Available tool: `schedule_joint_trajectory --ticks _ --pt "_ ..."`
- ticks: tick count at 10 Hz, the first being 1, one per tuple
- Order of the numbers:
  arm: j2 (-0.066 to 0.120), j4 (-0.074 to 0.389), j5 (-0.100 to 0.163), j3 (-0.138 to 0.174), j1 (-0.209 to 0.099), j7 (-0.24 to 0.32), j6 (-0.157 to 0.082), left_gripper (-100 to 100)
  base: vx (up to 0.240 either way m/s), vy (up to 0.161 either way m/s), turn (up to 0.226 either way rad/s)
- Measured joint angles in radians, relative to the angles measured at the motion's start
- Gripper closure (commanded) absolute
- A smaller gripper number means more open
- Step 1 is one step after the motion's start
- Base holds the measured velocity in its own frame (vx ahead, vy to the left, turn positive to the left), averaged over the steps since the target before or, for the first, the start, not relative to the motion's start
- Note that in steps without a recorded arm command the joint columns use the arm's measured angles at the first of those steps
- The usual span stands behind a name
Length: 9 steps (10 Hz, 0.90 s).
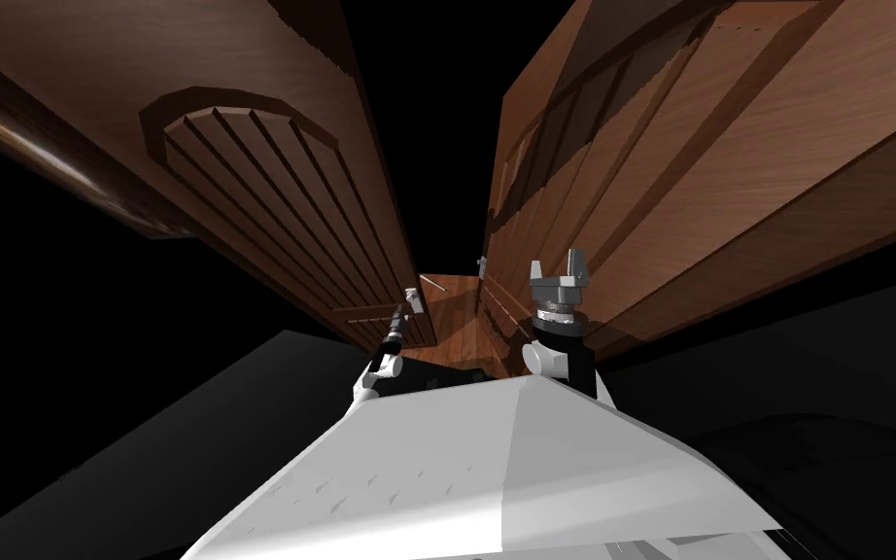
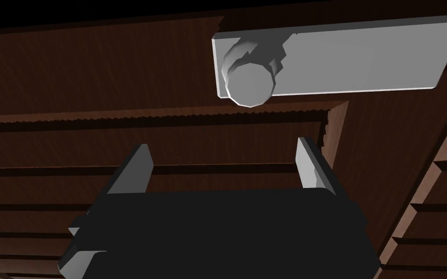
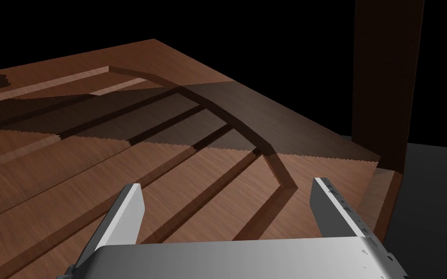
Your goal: Push the door open
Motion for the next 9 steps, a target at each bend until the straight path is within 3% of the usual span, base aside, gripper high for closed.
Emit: schedule_joint_trajectory --ticks 5,6,9 --pt "-0.019 0.038 -0.013 0.019 -0.029 0.002 -0.009 -100 0.195 0.0 -0.027" --pt "-0.019 0.039 -0.013 0.02 -0.03 0.002 -0.009 100 -0.009 -0.001 0.008" --pt "-0.018 0.039 -0.013 0.02 -0.031 0.002 -0.009 100 -0.028 -0.001 -0.001"
